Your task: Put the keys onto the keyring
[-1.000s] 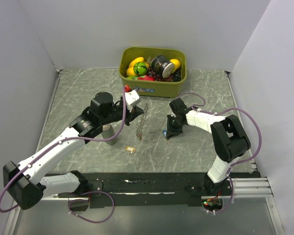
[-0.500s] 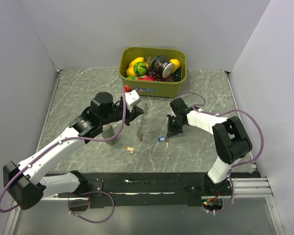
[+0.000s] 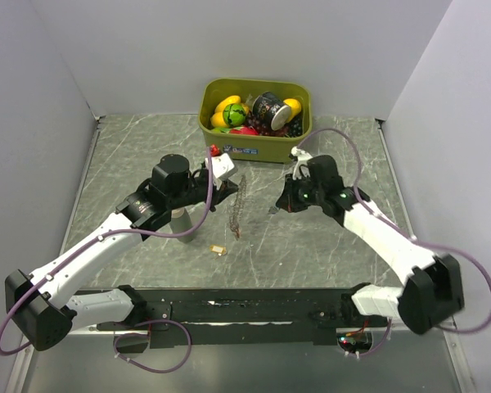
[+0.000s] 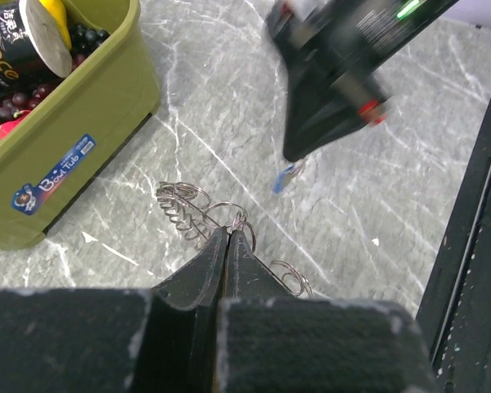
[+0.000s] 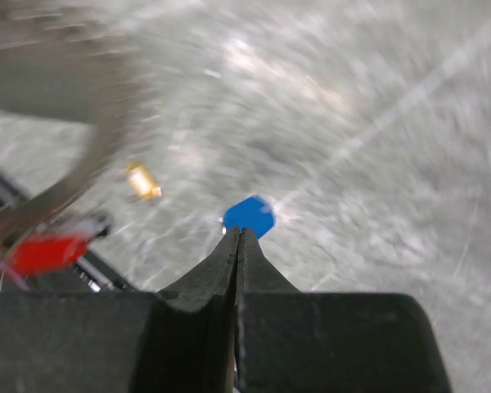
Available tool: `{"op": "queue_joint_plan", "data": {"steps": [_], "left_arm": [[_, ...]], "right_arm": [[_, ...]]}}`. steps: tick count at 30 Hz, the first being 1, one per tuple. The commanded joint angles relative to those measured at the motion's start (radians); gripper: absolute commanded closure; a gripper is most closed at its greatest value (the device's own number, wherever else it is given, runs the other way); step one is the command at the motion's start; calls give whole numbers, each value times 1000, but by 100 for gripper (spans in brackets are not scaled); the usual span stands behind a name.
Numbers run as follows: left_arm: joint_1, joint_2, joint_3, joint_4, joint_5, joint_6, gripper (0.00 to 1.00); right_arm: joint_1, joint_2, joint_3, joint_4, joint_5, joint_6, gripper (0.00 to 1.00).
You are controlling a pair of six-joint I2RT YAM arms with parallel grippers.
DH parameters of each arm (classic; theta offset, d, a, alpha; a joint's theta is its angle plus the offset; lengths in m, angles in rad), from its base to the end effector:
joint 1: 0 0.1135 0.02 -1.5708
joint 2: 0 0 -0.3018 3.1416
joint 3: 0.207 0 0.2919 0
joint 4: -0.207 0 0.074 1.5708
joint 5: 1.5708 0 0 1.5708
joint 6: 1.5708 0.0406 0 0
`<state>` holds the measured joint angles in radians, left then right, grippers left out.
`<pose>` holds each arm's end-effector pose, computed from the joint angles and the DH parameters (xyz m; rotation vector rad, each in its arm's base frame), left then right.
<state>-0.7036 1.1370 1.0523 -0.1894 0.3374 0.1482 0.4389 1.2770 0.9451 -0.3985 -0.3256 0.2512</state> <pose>0.2132 -0.1985 0.3926 0.9930 1.6043 -0.6951 0.2715 0.1418 0.2910 -0.3932 2.3312 0.7208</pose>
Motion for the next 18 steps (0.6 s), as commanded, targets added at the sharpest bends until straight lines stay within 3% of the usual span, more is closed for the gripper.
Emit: {"op": "queue_joint_plan", "data": {"steps": [1, 8, 18], "left_arm": [[4, -39, 23, 36, 8, 54, 99], [3, -57, 12, 51, 101, 80, 99], [3, -46, 28, 19, 226, 106, 99]], "right_arm": [[6, -143, -42, 139, -189, -163, 100], [49, -183, 12, 207, -438, -234, 100], [86, -174, 99, 270, -501, -204, 100]]}}
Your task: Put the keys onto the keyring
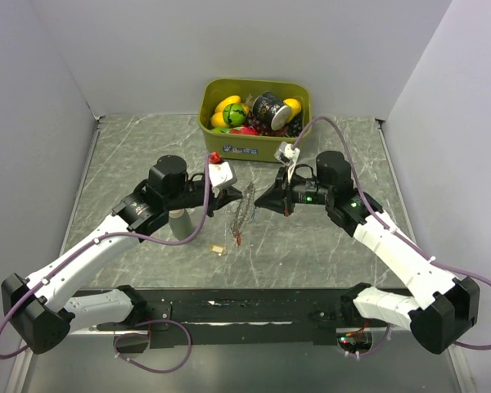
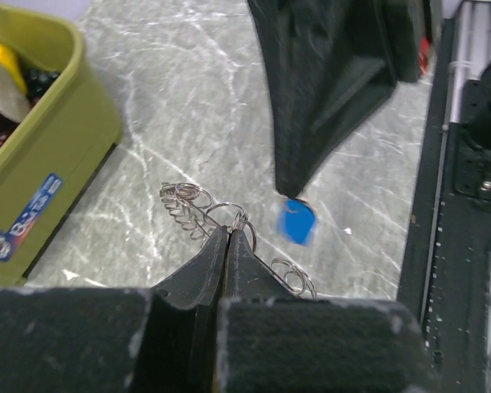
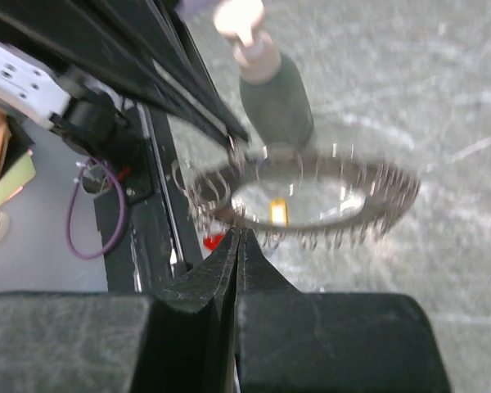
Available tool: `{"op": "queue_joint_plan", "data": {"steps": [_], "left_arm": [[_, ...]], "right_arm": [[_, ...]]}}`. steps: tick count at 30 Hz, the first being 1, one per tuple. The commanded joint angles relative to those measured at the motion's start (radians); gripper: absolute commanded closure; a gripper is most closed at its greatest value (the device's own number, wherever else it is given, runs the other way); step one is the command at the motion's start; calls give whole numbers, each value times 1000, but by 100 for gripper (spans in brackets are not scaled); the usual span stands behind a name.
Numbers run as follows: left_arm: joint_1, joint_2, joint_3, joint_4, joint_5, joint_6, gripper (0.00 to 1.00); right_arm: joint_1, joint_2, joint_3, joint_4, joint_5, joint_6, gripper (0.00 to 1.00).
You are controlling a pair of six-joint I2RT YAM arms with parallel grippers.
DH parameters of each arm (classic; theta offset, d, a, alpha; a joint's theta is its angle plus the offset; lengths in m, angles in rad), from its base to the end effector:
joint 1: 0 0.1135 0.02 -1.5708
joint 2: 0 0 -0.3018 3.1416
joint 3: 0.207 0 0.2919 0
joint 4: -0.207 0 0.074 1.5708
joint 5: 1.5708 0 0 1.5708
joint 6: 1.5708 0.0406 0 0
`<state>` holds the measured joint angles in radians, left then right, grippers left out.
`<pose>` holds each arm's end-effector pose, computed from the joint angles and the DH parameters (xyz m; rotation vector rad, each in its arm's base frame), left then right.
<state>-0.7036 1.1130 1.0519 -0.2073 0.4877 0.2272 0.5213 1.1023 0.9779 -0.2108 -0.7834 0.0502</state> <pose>0.2022 -0.1965 0.3975 1.1409 1.4922 -0.7781 0.2213 0.1601 0.3731 -0.9770 1.7023 1.1236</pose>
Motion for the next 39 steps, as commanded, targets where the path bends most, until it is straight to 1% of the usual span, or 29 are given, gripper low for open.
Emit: {"op": "queue_joint_plan", "data": {"steps": [1, 8, 17, 25, 33, 39], "left_arm": [[1, -22, 31, 33, 81, 27, 99], [-7, -4, 63, -7, 111, 34, 99], [-10, 4, 71, -14, 111, 38, 99], [-10, 7, 72, -7, 98, 34, 99], [-8, -15, 56, 25, 78, 27, 99], [-8, -10, 57, 31, 72, 20, 99]], "right_arm": [[3, 2, 77, 80, -45, 8, 100], [5, 33, 107, 86, -56, 20, 100], [6, 64, 130, 85, -85, 14, 100], [11, 39, 122, 90, -94, 17, 100], [11, -5, 96, 65, -45, 7, 100], [11, -13, 105, 67, -74, 5, 100]]}}
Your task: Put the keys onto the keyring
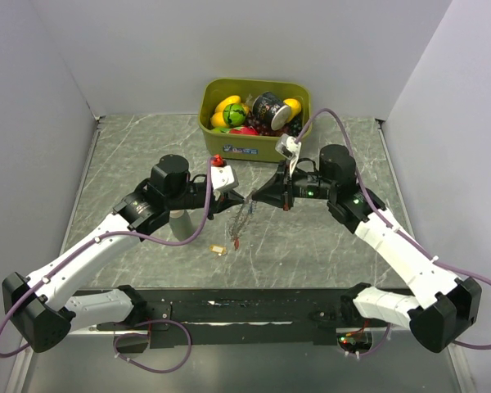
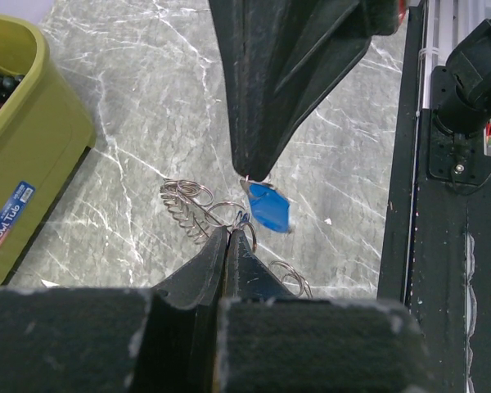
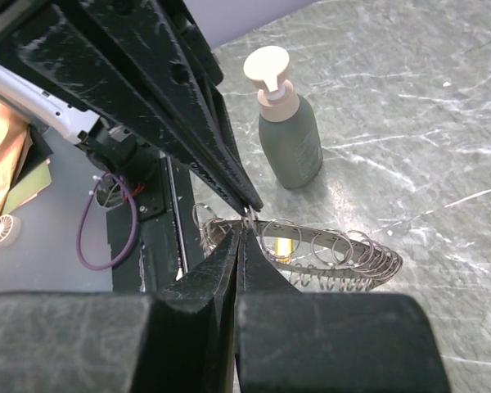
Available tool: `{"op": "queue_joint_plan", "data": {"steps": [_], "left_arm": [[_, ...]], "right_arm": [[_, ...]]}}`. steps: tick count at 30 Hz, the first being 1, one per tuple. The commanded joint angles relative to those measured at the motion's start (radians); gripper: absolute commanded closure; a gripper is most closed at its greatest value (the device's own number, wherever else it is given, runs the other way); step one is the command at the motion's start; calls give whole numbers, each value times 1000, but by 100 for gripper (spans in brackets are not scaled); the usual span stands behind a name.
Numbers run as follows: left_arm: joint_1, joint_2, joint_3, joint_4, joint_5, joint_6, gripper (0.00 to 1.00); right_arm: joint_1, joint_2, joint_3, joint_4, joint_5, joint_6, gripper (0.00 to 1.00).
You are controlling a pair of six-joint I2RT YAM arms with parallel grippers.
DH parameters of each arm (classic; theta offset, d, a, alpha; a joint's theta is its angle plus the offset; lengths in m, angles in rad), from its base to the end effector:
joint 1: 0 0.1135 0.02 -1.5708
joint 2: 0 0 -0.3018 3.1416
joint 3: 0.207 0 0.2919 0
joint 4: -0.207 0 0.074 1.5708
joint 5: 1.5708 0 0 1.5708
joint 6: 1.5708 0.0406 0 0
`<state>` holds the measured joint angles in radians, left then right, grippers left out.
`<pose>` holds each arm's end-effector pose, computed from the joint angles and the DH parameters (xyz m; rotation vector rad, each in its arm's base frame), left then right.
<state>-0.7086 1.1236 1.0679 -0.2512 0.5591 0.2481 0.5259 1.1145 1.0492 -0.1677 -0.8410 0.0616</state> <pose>0.1996 -0.1995 0.3969 1.2123 1.4823 -0.8369 0.2221 0.1639 0.4023 -1.0169 1.5799 1.1636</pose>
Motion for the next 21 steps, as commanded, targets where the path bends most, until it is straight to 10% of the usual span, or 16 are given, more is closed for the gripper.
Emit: {"op": "queue_joint_plan", "data": {"steps": [1, 21], "left_arm": [[-5, -21, 43, 75, 1, -4, 99], [-6, -16, 50, 70, 19, -17, 99]], "right_arm": [[6, -22, 35, 23, -20, -5, 100], [22, 59, 100, -13, -15, -5, 100]]}}
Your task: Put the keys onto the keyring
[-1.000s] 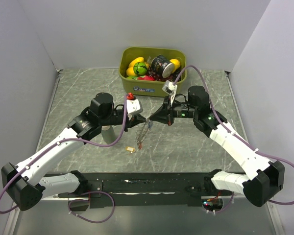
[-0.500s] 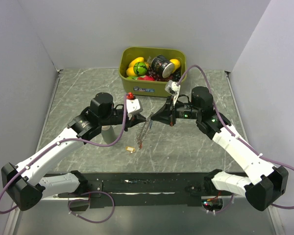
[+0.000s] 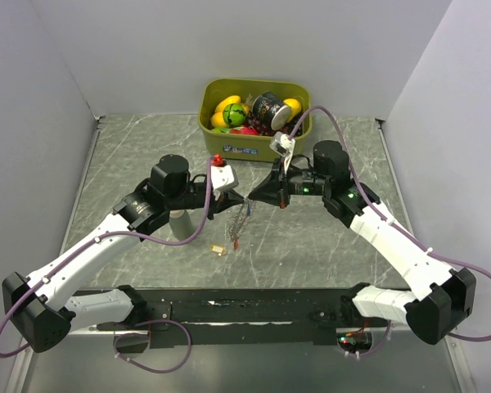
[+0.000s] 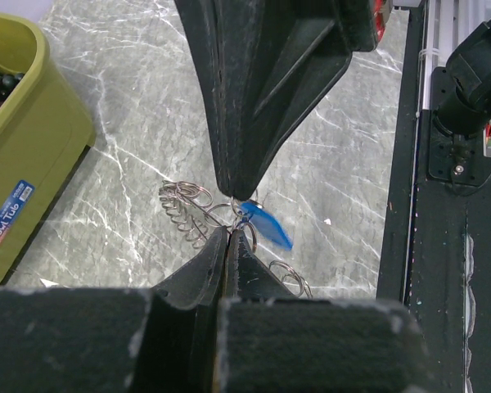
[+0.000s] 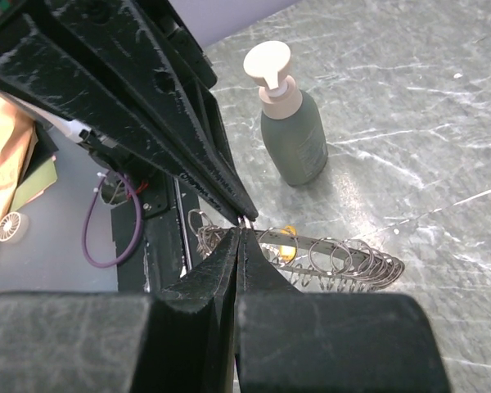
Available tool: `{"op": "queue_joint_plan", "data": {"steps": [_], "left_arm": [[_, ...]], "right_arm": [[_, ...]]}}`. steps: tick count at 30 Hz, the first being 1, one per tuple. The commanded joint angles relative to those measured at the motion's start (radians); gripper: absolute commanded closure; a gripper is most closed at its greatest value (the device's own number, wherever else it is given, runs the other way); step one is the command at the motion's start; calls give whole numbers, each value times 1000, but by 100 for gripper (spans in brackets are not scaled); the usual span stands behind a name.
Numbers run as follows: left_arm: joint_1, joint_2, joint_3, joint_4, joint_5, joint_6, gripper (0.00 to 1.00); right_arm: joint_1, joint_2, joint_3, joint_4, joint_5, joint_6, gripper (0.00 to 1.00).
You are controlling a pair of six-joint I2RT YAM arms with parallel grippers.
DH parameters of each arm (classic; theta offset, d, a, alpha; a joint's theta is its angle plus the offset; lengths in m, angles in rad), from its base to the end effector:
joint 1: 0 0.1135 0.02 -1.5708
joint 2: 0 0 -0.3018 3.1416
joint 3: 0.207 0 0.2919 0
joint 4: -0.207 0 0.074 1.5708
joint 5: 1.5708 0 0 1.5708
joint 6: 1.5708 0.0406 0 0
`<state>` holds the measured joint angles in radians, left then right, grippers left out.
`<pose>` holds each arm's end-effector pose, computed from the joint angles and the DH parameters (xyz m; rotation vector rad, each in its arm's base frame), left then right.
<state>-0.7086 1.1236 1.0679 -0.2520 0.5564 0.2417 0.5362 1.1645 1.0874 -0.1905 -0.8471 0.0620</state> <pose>0.1997 -0.1994 0.3968 1.2068 1.4889 -0.8387 0.2316 0.1730 0.4019 -1.0283 1.6104 1.1845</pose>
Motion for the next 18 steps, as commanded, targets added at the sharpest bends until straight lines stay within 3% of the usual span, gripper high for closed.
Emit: {"op": "queue_joint_plan", "data": {"steps": [1, 18], "left_arm": [[-6, -16, 50, 72, 22, -9, 99], [-11, -24, 58, 60, 23, -8, 99]], "right_arm": [[13, 12, 63, 6, -9, -5, 100], [22, 27, 60, -6, 75, 9, 100]]}}
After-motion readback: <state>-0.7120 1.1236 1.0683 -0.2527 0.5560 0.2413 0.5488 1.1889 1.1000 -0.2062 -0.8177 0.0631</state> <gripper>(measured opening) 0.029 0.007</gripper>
